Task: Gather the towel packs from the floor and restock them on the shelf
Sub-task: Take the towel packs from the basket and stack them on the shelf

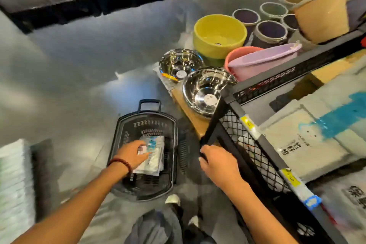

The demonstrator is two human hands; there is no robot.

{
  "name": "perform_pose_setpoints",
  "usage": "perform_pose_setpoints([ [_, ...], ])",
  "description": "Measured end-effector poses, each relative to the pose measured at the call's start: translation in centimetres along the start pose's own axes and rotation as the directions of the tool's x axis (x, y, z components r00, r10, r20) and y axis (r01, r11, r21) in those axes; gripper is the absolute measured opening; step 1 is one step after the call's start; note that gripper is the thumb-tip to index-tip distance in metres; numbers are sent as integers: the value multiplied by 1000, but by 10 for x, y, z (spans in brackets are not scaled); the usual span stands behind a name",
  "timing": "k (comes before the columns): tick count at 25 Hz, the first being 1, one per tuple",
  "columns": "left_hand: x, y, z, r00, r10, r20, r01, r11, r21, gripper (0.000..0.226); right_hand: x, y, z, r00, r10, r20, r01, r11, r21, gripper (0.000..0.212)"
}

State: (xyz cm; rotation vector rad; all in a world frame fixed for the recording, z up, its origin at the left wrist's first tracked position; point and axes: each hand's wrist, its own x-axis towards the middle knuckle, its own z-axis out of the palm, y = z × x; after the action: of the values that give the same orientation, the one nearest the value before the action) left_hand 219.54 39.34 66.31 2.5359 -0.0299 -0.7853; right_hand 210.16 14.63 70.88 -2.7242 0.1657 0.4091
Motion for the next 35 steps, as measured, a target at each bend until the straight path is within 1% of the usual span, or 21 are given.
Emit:
perform_pose_setpoints([
  [2,-16,-59,1,988,-151,-14,149,982,-114,32,21,-32,36,990,-54,132,52,998,17,26],
  [4,-21,-105,2,969,-248,-16,241,953,-181,27,42,-59,73,972,-88,217,79,996,50,26],
  [7,-2,-164,4,949,-313,49,315,921,-228,27,81,-92,133,943,-61,328,31,995,95,31],
  [10,52,-222,12,936,-329,124,351,892,-284,39,135,-120,207,905,-2,425,-49,993,109,35],
  [11,74,-238,16,936,-329,127,352,889,-294,40,153,-126,234,894,22,448,-85,989,122,36],
  [12,94,-248,19,938,-324,126,348,887,-304,37,170,-129,257,885,44,464,-120,984,135,34],
  [15,158,-276,31,942,-305,143,336,882,-331,31,216,-127,326,865,116,489,-212,966,146,23],
  [16,179,-285,37,941,-299,157,335,882,-332,31,231,-124,347,857,152,492,-258,954,155,22],
  [17,200,-294,44,944,-289,157,326,887,-327,31,245,-119,369,844,190,501,-314,933,176,27],
  [19,237,-307,56,965,-250,79,262,931,-255,37,272,-104,410,818,259,514,-418,881,222,38],
  [20,254,-312,62,975,-222,5,219,961,-170,41,284,-95,432,810,286,512,-448,865,225,40],
  [22,282,-319,63,974,-164,-155,166,986,1,52,306,-78,467,799,301,520,-458,866,202,40],
  [23,298,-324,68,967,-149,-208,159,987,34,58,317,-69,486,796,305,523,-456,870,186,39],
  [25,327,-334,77,962,-145,-231,154,988,19,67,339,-53,522,779,337,528,-486,857,170,38],
  [26,339,-337,83,964,-152,-220,151,988,-23,69,347,-44,542,773,347,531,-506,842,186,33],
  [28,358,-345,93,962,-173,-211,156,983,-93,68,361,-32,577,753,394,526,-569,793,220,16],
  [30,369,-352,101,961,-157,-227,135,984,-113,59,371,-21,608,718,465,518,-641,731,232,24],
  [33,379,-364,118,942,-184,-282,128,970,-208,40,381,-7,653,640,557,530,-741,631,231,61],
  [35,381,-368,125,927,-195,-320,117,962,-249,29,383,-6,671,609,579,543,-776,576,256,68],
])
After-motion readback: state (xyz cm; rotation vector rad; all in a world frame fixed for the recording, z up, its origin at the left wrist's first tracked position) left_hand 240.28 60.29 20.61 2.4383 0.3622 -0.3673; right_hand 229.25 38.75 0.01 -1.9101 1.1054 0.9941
